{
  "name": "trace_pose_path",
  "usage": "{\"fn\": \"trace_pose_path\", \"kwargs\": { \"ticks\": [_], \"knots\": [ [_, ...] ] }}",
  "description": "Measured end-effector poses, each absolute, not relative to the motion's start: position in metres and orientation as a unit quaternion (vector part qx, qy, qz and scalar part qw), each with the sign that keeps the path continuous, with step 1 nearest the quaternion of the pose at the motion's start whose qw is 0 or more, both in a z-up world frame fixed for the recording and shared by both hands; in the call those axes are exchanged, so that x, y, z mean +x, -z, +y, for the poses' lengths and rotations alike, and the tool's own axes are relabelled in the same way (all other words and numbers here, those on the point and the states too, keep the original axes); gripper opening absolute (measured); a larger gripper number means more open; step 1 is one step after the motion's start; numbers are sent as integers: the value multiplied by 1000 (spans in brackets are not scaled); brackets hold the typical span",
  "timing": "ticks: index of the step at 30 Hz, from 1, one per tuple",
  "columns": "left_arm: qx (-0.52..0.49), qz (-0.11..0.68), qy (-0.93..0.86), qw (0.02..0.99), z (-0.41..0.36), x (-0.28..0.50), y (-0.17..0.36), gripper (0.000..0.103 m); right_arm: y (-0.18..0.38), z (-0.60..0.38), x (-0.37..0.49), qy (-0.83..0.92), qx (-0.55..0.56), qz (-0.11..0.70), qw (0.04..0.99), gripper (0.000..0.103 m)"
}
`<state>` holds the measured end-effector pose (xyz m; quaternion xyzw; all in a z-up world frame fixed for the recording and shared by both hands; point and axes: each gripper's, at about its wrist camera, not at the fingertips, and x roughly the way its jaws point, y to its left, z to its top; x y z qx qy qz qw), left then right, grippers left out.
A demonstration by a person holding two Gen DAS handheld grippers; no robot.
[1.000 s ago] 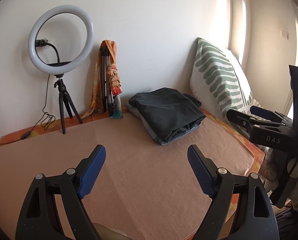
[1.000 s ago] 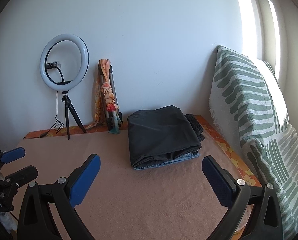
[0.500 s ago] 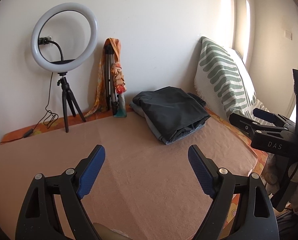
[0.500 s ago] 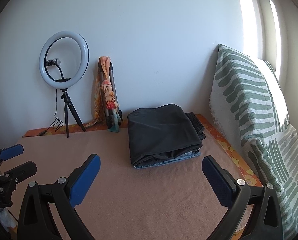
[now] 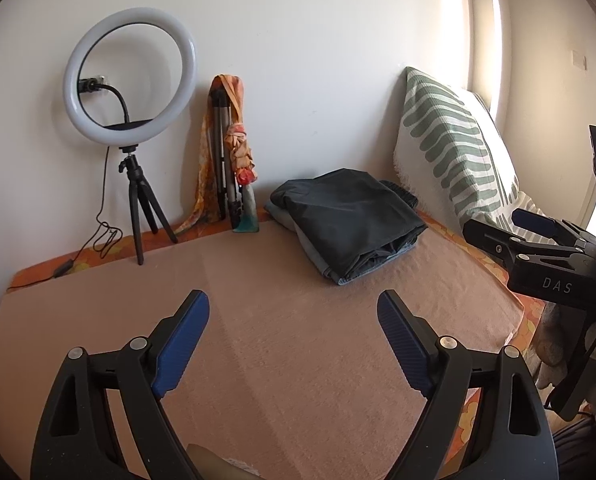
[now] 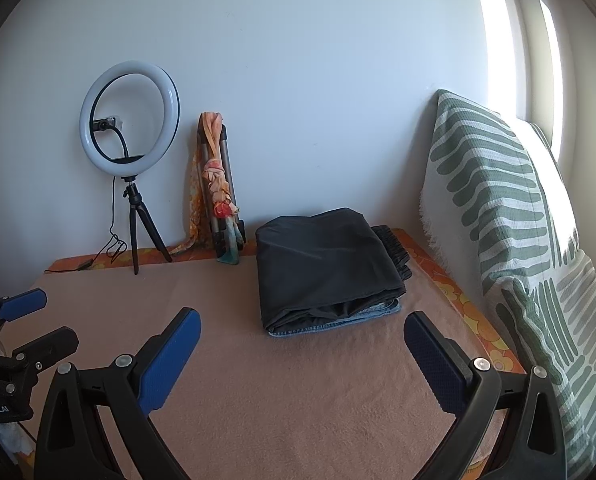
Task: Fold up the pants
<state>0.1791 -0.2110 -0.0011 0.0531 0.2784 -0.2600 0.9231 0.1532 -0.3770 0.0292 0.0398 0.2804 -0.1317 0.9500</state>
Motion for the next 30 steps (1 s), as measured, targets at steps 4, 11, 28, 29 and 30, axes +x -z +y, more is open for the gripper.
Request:
{"fn": "trace_pose_path", "kwargs": {
  "ticks": [4, 11, 28, 29, 30],
  "knots": [
    [50, 278, 260, 923, -210, 179, 0, 86, -29, -377, 154, 130, 38, 281, 950, 103],
    [49, 279, 263, 922, -210, 179, 0, 87, -28, -377, 154, 128, 40, 280, 951, 103],
    [45, 277, 273, 920, -210, 176, -2, 87, -28, -376, 155, 126, 39, 280, 951, 103],
    [44, 279, 274, 920, -211, 176, -2, 87, -28, -376, 155, 126, 39, 279, 951, 103],
    [43, 280, 274, 919, -210, 177, -1, 87, -28, -375, 155, 126, 40, 279, 951, 103]
  ]
}}
